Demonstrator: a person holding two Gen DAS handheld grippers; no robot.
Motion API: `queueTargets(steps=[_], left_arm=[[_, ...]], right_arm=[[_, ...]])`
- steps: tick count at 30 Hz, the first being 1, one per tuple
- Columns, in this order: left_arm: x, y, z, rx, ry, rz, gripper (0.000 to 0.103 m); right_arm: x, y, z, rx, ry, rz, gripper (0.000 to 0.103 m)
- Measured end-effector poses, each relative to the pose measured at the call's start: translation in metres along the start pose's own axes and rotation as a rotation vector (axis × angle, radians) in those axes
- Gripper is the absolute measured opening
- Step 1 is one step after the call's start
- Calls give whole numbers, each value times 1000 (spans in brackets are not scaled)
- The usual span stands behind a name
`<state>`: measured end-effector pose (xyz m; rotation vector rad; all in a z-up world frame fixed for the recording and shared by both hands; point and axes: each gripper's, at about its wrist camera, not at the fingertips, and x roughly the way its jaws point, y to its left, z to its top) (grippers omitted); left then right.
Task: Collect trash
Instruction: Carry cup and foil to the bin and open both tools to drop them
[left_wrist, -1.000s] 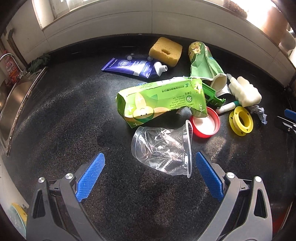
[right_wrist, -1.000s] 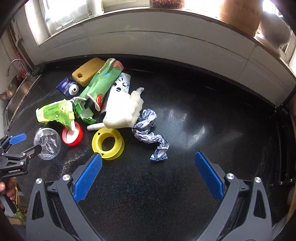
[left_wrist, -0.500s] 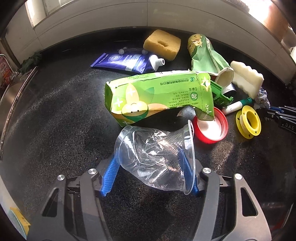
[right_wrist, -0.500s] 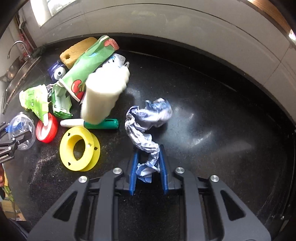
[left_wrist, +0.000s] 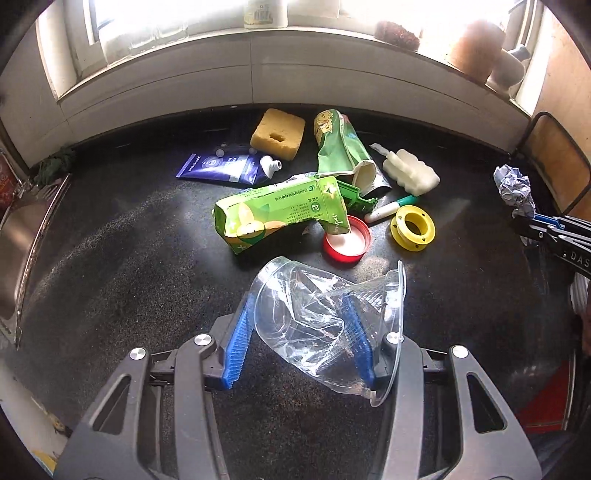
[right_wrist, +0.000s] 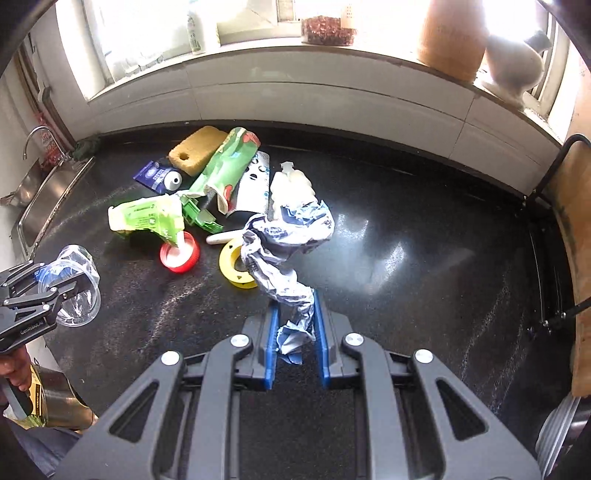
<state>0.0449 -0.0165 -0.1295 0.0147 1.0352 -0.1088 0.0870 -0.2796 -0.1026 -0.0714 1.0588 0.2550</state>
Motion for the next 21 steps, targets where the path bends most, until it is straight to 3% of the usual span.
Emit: queueTargets(steps=[5, 11, 15, 21], left_arm=[[-22, 13, -6, -4, -21, 2, 47], [-68, 52, -26, -69, -67, 57, 47], [-103, 97, -59, -165, -91, 140, 47], [-141, 177, -142, -371, -69, 304, 47]], right_arm=[[-26, 33, -4, 3, -37, 20, 18], [-38, 96, -3, -82, -52, 85, 18], [-41, 164, 3, -189, -48, 184, 18], [-42, 311, -10, -453, -4, 414, 18]])
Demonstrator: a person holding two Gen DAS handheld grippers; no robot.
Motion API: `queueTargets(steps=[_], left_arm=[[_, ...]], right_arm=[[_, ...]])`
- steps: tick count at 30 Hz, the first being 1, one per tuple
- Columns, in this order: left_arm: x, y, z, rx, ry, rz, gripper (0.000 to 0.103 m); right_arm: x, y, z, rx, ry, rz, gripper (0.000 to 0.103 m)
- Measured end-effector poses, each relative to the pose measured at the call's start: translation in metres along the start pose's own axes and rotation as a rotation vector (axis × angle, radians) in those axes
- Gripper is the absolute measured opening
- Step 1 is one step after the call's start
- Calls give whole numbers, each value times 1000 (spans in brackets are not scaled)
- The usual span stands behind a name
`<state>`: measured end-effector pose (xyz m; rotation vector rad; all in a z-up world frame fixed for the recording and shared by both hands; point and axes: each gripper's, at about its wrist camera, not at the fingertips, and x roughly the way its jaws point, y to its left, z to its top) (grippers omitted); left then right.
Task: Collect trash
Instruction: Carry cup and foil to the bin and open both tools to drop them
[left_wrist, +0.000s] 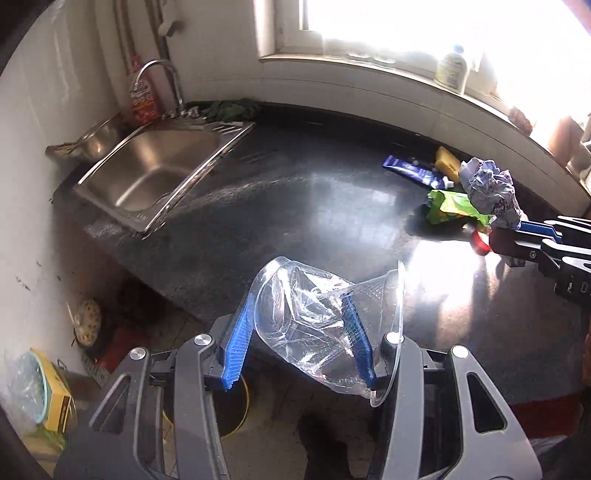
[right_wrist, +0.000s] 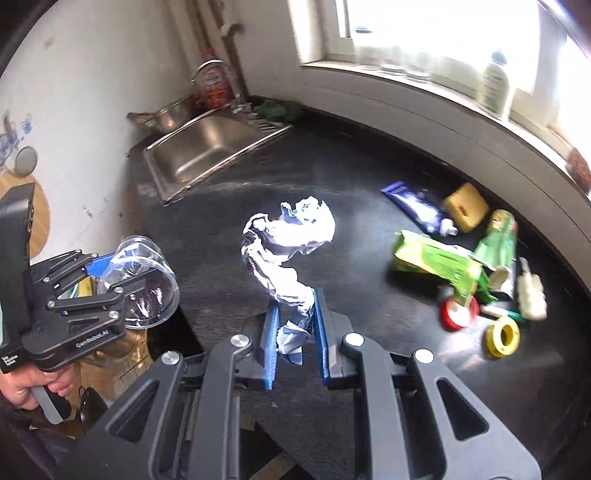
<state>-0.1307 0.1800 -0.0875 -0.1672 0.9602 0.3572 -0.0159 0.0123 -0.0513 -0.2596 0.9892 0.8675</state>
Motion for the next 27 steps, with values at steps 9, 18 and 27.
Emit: queueTargets(steps=[9, 18, 27], left_arm=[[39, 145, -110, -284, 103, 174, 47], [156, 225, -206, -501, 232, 130, 48], [195, 247, -234, -571, 248, 128, 86]], right_arm=[[117, 193, 13, -251, 168, 335, 18], [272, 280, -36, -349, 402, 324, 18], [337, 297, -46, -357, 499, 299, 63]])
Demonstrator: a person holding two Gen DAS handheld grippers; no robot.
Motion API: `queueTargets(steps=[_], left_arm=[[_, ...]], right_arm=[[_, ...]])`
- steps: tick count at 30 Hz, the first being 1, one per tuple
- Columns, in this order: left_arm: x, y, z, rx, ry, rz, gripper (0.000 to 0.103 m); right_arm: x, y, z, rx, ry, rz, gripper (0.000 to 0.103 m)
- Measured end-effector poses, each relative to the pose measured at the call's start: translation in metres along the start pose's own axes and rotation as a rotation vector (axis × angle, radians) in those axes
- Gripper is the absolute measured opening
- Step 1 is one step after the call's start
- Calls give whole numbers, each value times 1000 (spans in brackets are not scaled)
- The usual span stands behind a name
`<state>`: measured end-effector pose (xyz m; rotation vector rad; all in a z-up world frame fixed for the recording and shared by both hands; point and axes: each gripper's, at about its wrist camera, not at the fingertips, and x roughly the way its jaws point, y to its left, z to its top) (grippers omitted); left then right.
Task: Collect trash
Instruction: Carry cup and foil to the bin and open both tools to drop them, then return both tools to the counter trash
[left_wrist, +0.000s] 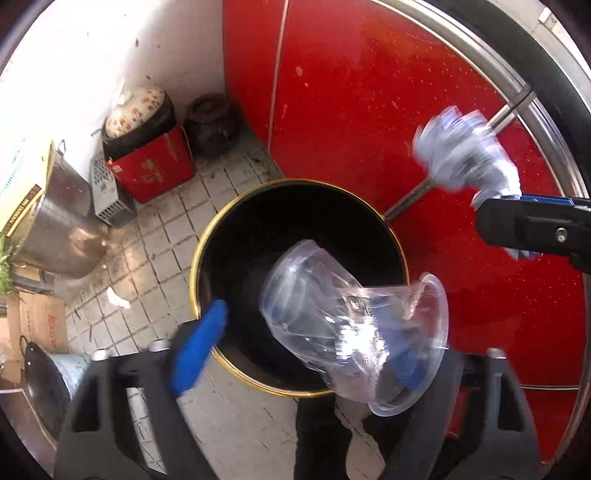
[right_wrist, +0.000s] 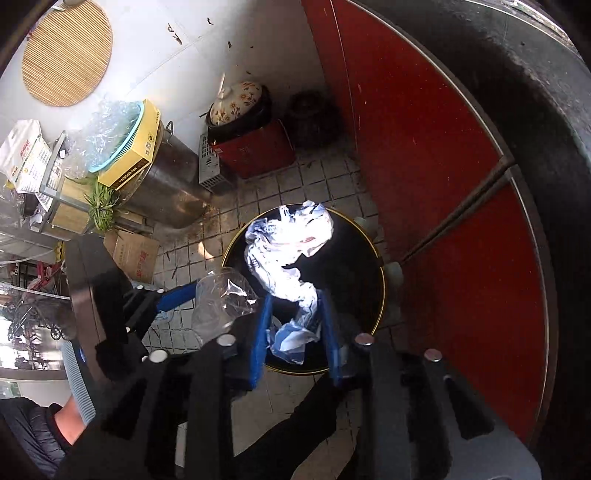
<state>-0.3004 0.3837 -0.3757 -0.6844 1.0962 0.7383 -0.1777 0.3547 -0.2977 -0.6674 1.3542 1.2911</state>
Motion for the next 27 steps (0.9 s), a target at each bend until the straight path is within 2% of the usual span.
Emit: queueTargets(steps=[2, 7, 10, 13, 16, 19, 21, 27], left_arm=[[-3, 0, -2, 4, 1, -9, 86], [-23, 0, 1, 15, -13, -17, 87], [-40, -6, 2, 36, -19, -8, 88], [-62, -14, 8, 67, -33, 20, 88], [-102, -37, 17, 112, -67, 17, 88], [-150, -78, 26, 219, -122, 14, 88], [-185, -115, 30, 297, -179, -29, 89], [-249, -263, 34, 607, -271, -231, 90]], right_arm=[[-7, 1, 4, -9, -31, 0, 77], [-35, 11, 8, -42, -63, 22, 79], [-67, 11, 2, -22, -95, 44, 81], [-116, 10, -9, -9, -154, 42, 81], [-177, -3, -30, 8, -232, 2, 83], [-242, -25, -59, 40, -335, -78, 85], [-281, -48, -84, 89, -396, -151, 86], [-375, -137, -179, 341, -518, -379, 86]])
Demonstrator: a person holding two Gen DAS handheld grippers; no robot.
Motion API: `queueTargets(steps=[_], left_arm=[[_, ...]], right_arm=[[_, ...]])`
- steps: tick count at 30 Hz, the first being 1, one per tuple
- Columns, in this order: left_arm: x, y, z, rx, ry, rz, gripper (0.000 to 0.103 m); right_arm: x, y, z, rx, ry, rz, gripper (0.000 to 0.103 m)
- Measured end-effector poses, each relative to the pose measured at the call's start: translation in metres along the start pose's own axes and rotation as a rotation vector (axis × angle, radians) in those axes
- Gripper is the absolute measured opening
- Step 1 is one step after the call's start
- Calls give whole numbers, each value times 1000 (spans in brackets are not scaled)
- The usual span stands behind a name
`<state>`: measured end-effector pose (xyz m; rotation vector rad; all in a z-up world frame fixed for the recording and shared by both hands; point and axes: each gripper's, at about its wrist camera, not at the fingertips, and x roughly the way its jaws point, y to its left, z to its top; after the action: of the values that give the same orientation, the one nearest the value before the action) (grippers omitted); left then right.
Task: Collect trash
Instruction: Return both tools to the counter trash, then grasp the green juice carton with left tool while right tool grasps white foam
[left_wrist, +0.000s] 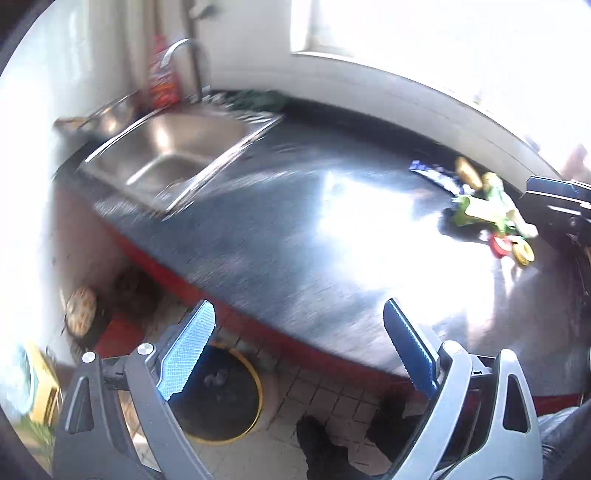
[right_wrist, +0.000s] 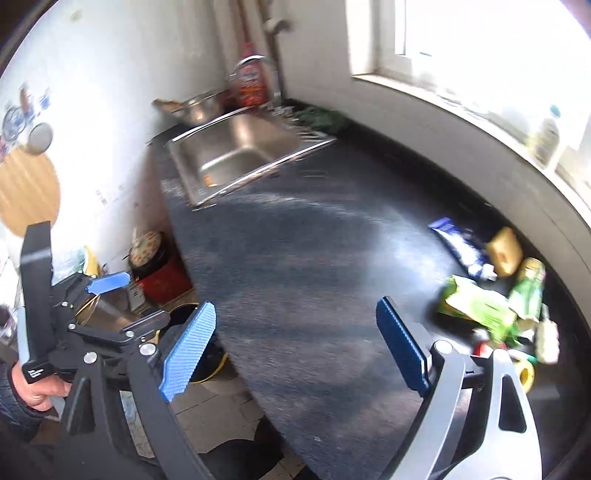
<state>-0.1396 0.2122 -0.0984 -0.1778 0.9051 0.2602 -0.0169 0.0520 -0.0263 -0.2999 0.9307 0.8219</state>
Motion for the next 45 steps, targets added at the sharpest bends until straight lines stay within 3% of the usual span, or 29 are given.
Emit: queueTargets(steps=[3, 7, 11, 14, 20, 28, 35, 41, 43, 45], left_arm=[[6, -75, 41, 148, -46, -119, 90], [15, -163, 72, 306, -76, -249, 90], [22, -227, 81, 467, -90, -310, 90], [26, -252, 83, 534, -84, -346, 90], [54, -279, 80, 671, -79, -340, 90], [125, -304, 86, 869, -106, -273, 90], [185, -317, 90, 948, -75, -273, 89], [209, -321, 89, 980, -34, -314, 85], [212, -321, 87, 995, -24, -313, 80], [213, -322, 85, 1013, -26, -316, 70]], right_arm=[[-36, -70, -16, 118, -41, -137, 86], [-79, -145, -50, 256, -66, -266, 86], [-106, -197, -82, 368, -74, -345, 86], [-114, -223, -101, 418, -67, -372, 86], [-106, -252, -116, 453, -41, -392, 86], [-52, -305, -124, 463, 44, -377, 86], [15, -356, -117, 452, 137, -354, 86], [69, -395, -108, 463, 211, -327, 86], [80, -402, -107, 470, 225, -315, 82], [89, -405, -107, 474, 244, -302, 60]])
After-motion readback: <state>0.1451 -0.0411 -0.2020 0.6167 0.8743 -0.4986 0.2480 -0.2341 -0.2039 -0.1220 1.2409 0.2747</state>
